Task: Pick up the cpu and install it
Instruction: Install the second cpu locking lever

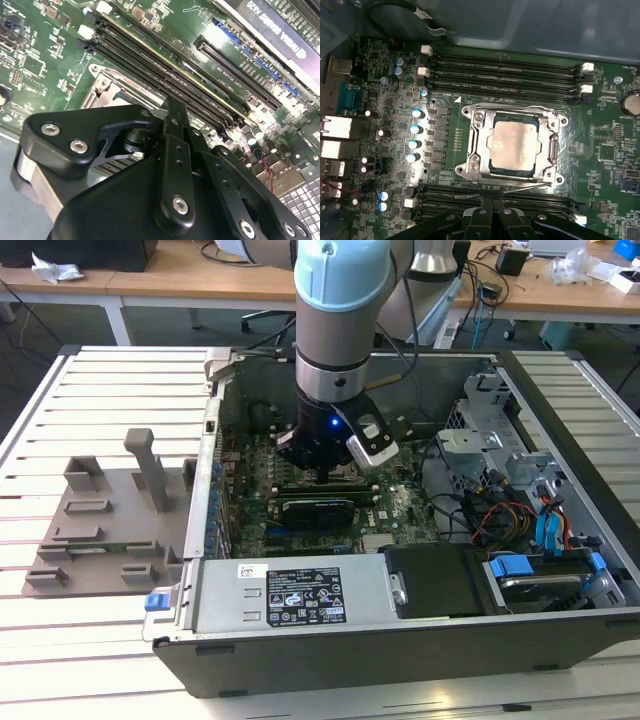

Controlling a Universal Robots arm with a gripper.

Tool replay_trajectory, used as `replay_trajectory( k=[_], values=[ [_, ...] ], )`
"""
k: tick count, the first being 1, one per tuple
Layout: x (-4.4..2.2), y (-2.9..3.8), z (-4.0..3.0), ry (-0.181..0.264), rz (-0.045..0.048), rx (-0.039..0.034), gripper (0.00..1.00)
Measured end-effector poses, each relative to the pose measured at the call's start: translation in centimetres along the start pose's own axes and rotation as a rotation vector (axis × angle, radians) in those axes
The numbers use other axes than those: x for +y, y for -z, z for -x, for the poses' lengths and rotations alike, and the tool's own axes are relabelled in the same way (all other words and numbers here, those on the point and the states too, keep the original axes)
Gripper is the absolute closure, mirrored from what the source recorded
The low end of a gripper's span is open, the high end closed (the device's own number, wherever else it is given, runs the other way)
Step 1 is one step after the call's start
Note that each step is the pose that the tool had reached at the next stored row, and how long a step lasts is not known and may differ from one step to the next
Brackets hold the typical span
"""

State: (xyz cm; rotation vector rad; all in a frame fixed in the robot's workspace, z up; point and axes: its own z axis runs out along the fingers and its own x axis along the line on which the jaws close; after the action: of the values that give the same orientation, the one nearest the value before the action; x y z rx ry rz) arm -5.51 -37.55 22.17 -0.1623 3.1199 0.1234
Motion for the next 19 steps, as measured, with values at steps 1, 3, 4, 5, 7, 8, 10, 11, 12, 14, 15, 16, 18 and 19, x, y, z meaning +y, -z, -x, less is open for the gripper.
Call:
replay_trajectory(
  k=[1, 3, 4, 5, 7, 8, 10, 11, 12, 14, 15, 16, 18, 19],
  values=[
    [0.00, -0.07, -0.07, 0.000, 0.0000, 0.0000, 0.89],
    [0.01, -0.30, -0.33, 0.000, 0.0000, 0.0000, 0.89],
    [0.01, -0.40, -0.43, 0.000, 0.0000, 0.0000, 0.89],
    [0.02, -0.53, -0.60, 0.000, 0.0000, 0.0000, 0.89],
    [0.06, -0.64, -0.82, 0.000, 0.0002, 0.0000, 0.89],
    [0.10, -0.72, -1.02, 0.000, 0.0003, -0.0001, 0.89],
    [0.22, -0.84, -1.29, 0.000, 0.0003, 0.0001, 0.89],
    [0.33, -0.91, -1.36, 0.000, 0.0003, 0.0001, 0.89],
    [0.46, -1.02, -1.46, 0.000, 0.0007, -0.0001, 0.89],
    [0.66, -1.24, -1.66, 0.000, 0.0006, -0.0001, 0.89],
    [0.72, -1.32, -1.73, 0.000, 0.0006, 0.0000, 0.89],
    [0.79, -1.38, -1.78, 0.000, 0.0005, 0.0001, 0.89],
    [1.08, -1.56, -1.86, 0.000, 0.0008, 0.0000, 0.89],
    [1.27, -1.64, -1.92, 0.000, 0.0013, -0.0002, 0.89]
  ],
)
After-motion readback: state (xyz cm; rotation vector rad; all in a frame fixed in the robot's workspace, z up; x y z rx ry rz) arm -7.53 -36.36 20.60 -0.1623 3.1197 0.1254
